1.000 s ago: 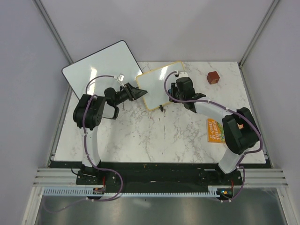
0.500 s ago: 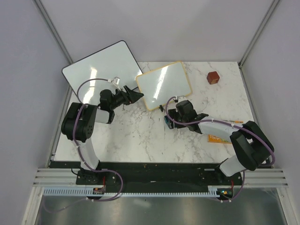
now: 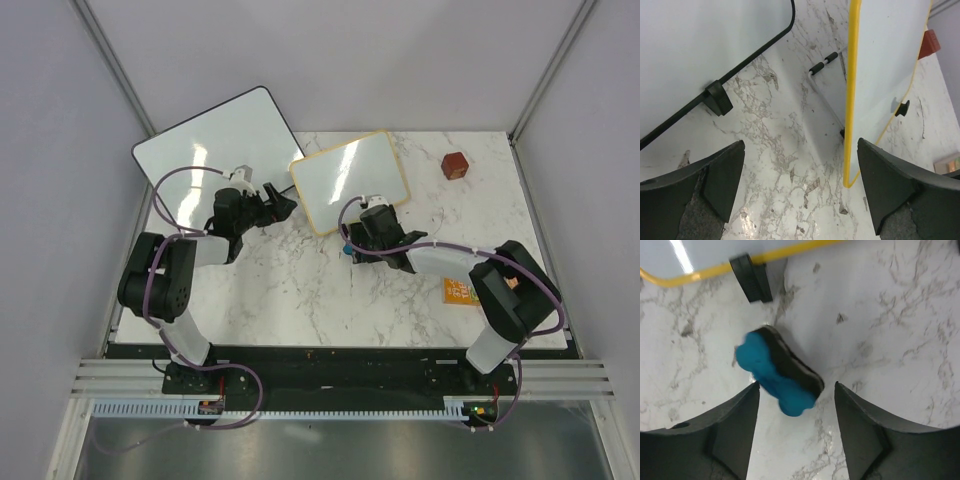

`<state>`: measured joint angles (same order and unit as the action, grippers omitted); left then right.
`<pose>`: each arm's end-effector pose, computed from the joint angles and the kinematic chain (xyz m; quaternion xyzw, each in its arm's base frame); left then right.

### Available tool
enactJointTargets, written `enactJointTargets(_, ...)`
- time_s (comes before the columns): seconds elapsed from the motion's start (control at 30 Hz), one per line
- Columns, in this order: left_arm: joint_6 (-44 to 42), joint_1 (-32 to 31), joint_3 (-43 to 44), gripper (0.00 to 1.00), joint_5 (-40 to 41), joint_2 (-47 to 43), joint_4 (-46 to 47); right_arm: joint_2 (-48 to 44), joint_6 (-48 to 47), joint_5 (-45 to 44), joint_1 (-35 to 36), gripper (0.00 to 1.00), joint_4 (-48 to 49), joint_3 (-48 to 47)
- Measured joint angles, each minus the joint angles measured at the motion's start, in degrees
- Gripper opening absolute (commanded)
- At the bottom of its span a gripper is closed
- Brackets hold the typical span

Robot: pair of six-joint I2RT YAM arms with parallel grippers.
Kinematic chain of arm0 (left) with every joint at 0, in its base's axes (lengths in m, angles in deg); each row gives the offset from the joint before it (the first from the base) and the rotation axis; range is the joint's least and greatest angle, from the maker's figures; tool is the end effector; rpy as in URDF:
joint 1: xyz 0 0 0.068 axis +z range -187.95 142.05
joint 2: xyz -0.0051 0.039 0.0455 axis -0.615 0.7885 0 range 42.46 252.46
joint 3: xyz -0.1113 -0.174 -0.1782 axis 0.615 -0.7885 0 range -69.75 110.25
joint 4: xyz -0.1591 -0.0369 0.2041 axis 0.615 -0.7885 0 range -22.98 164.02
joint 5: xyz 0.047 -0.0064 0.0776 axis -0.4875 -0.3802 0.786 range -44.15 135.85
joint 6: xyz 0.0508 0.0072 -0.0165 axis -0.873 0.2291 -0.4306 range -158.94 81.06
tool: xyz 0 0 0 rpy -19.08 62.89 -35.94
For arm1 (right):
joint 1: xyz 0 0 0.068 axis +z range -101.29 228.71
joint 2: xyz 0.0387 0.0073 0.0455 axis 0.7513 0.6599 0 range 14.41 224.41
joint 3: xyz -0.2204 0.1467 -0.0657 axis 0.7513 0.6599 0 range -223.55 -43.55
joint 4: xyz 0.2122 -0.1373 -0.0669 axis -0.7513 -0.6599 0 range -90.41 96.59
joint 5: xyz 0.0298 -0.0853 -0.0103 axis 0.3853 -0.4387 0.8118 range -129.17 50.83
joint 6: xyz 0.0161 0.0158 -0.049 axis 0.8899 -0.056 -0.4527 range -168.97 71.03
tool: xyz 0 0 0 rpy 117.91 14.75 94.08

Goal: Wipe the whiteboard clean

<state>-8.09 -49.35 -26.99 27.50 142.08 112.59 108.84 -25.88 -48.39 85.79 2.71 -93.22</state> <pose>0.3415 -0.0804 0.1677 -0.0431 0.8044 -0.3289 0.4928 0.2657 0.1938 0.1649 -0.0854 0.9291 0.1115 0.3423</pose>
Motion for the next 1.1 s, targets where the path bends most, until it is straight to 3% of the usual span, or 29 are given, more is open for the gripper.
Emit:
enactJointTargets(0.2, -1.86, -0.04, 0.0, 0.99, 1.86, -0.13, -2.43, 1.25, -2.29, -1.05, -0.17, 0.69, 0.22, -7.61)
enactJointTargets(0.3, -2.27, -0.07, 0.02, 0.99, 1.88, -0.13, -3.21, 1.2, -3.1, 0.42, -0.2, 0.63, 0.72, -9.46)
enactJointTargets(0.33, -2.38, -0.07, 0.04, 0.99, 1.88, -0.13, -3.34, 1.2, -3.23, 0.35, -0.2, 0.5, 0.85, -9.64)
enactJointTargets(0.37, -2.49, -0.11, 0.04, 0.99, 1.88, -0.13, -3.43, 1.2, -3.41, 0.31, -0.24, 0.25, 0.9, -9.7)
enactJointTargets(0.43, -2.67, -0.15, 0.09, 0.99, 1.88, -0.13, -3.78, 1.31, -3.85, 0.28, -0.46, 0.0, 0.76, -9.81)
enactJointTargets(0.67, -3.1, -0.26, 0.13, 0.99, 1.88, -0.13, -4.22, 5.33, -3.41, -2.29, -3.98, 0.0, 0.31, -12.81)
enactJointTargets(1.1, -3.69, -0.33, 0.7, 0.99, 1.79, -0.11, -4.28, 15.67, -3.72, -0.81, -4.2, 0.0, 1.31, -17.44)
